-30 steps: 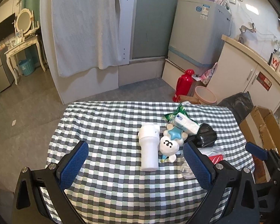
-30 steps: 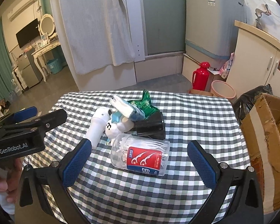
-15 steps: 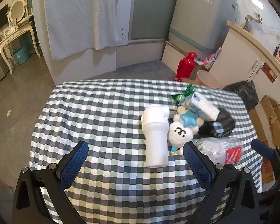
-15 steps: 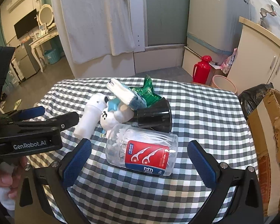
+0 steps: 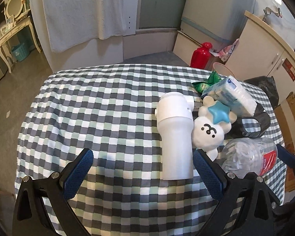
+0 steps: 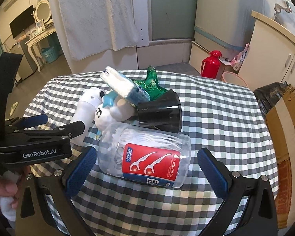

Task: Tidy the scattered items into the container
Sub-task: 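Grasp the white cup with the left gripper while the right gripper grasps the floss jar, then lift the white cup and floss jar and carry them toward the cardboard box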

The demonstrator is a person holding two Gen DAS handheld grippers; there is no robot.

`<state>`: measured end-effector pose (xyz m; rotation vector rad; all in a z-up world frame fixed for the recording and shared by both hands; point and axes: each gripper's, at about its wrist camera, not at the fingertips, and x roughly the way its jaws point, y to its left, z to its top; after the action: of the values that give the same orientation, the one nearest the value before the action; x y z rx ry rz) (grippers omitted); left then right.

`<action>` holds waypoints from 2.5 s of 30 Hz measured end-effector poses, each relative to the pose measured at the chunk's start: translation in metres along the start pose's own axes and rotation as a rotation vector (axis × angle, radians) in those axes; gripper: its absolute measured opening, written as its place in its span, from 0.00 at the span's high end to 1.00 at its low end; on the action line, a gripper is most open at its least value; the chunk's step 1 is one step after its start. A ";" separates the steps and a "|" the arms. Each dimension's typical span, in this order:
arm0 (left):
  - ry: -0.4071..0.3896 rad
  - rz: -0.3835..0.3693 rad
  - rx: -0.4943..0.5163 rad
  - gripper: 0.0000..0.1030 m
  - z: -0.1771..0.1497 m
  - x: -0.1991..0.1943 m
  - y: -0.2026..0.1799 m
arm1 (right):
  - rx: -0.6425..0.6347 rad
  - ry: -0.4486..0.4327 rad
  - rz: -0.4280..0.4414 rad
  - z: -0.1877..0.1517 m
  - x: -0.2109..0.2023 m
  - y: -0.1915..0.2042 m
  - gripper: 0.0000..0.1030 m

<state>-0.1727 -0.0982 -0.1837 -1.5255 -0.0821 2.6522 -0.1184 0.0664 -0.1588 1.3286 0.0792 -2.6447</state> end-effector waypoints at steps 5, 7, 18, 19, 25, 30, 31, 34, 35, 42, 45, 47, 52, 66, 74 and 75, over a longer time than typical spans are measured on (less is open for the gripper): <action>0.010 0.005 0.007 0.00 0.001 0.008 -0.005 | 0.007 0.012 0.005 0.000 0.008 -0.001 0.00; 0.013 0.006 0.004 0.00 0.001 0.012 -0.006 | 0.013 0.017 0.006 -0.001 0.011 -0.001 0.00; -0.016 0.038 0.023 0.11 0.004 0.029 -0.016 | 0.039 0.029 0.022 -0.004 0.027 -0.001 0.01; -0.022 0.039 0.023 0.13 0.004 0.029 -0.016 | 0.041 0.028 0.023 -0.004 0.027 -0.001 0.01; -0.041 0.036 0.007 0.28 0.008 0.030 -0.012 | 0.053 0.032 0.032 -0.004 0.031 -0.001 0.01; -0.055 0.035 -0.004 0.46 0.009 0.027 -0.005 | 0.057 0.032 0.052 -0.004 0.032 0.000 0.06; -0.057 0.034 -0.007 0.52 0.009 0.027 -0.004 | 0.059 0.031 0.053 -0.004 0.032 0.000 0.06; -0.061 0.025 -0.015 0.58 0.010 0.025 -0.001 | 0.062 0.030 0.058 -0.005 0.032 -0.001 0.06; -0.062 0.022 -0.016 0.58 0.010 0.025 0.000 | 0.063 0.029 0.059 -0.005 0.032 -0.001 0.06; -0.063 0.009 -0.018 0.61 0.010 0.022 0.003 | 0.059 0.034 0.057 -0.005 0.032 -0.001 0.06; -0.067 0.005 -0.011 0.65 0.008 0.019 0.003 | 0.059 0.033 0.062 -0.005 0.032 -0.003 0.06; -0.068 -0.003 -0.010 0.66 0.006 0.018 0.003 | 0.060 0.029 0.066 -0.005 0.032 -0.004 0.07; -0.079 -0.008 -0.001 0.68 0.002 0.010 0.000 | 0.065 0.020 0.080 -0.006 0.030 -0.006 0.07; -0.124 -0.001 0.006 0.69 -0.013 -0.027 -0.006 | 0.096 -0.006 0.117 -0.013 0.018 -0.020 0.11; -0.167 -0.002 -0.004 0.70 -0.022 -0.057 -0.010 | 0.091 -0.021 0.136 -0.016 0.002 -0.022 0.11; -0.175 -0.003 -0.003 0.70 -0.021 -0.061 -0.010 | 0.091 -0.023 0.139 -0.017 0.000 -0.022 0.11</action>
<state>-0.1234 -0.0937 -0.1412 -1.2897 -0.0997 2.7784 -0.1095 0.0904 -0.1701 1.2803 -0.1334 -2.5738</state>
